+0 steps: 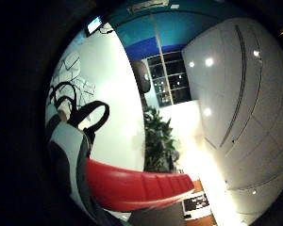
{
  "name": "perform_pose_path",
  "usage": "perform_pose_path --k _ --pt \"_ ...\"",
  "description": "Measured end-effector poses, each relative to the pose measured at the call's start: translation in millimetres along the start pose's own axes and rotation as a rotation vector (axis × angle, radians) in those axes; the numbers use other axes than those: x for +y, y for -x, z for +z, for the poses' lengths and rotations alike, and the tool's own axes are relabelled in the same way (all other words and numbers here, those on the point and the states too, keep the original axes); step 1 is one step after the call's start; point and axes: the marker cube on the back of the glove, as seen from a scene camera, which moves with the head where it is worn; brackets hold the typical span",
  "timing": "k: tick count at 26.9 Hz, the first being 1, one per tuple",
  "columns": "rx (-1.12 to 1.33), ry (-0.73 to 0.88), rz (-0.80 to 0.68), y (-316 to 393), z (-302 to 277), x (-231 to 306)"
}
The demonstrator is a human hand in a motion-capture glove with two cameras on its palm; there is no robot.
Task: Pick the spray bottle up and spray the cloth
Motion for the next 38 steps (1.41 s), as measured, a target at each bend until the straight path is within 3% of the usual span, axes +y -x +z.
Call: perform_pose_path --k 6,12,24,32,38 --pt "-0.026 -0.015 0.064 -0.7 -1.0 1.4" --pt "-0.142 -0.05 0.243 -21.7 -11.8 -8.4" --pt "-1.103 -0.375 0.81 -42.1 -65.0 -69.9" --pt "-1.561 -0.472 0.976 -2.8 -71.3 -107.7" --pt "-1.705 -0.429 1.057 31.3 -47.5 -113.0"
